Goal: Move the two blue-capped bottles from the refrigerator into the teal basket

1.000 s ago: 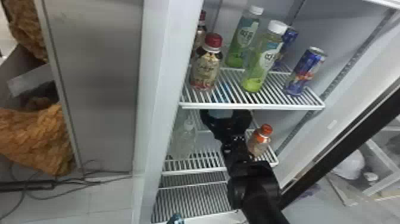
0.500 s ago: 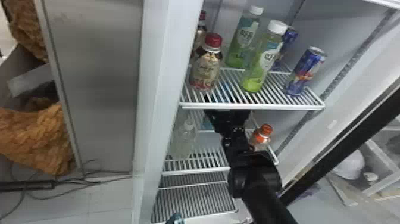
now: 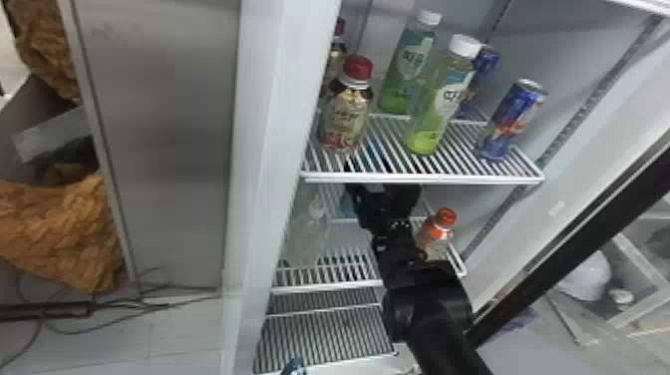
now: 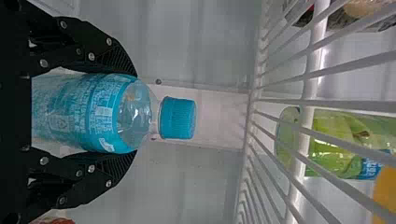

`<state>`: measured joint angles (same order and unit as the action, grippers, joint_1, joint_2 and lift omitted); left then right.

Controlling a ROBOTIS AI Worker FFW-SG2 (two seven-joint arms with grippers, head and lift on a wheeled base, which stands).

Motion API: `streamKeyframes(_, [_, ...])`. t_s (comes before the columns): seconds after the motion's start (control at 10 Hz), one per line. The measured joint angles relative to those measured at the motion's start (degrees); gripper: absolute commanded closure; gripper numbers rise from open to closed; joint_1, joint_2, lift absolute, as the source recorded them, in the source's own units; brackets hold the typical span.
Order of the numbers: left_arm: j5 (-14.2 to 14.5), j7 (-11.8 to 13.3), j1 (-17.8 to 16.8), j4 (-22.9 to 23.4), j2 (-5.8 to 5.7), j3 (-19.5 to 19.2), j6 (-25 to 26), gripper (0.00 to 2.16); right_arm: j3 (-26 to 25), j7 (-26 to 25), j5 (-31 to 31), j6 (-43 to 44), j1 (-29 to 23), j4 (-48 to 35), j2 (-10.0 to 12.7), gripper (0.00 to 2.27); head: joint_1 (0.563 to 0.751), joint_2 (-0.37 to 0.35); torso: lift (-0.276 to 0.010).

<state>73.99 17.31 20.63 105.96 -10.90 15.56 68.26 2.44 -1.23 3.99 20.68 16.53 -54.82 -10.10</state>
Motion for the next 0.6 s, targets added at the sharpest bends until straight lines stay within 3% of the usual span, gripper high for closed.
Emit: streamKeyframes(0.6, [0.01,0.09,0.24,0.00,0.09,-0.10,-0.11,1.14,-0.71,0.00,-0.19,0.82,-7.52,-11.16,-0.67,0.59,0.695,-0.350,-0.140])
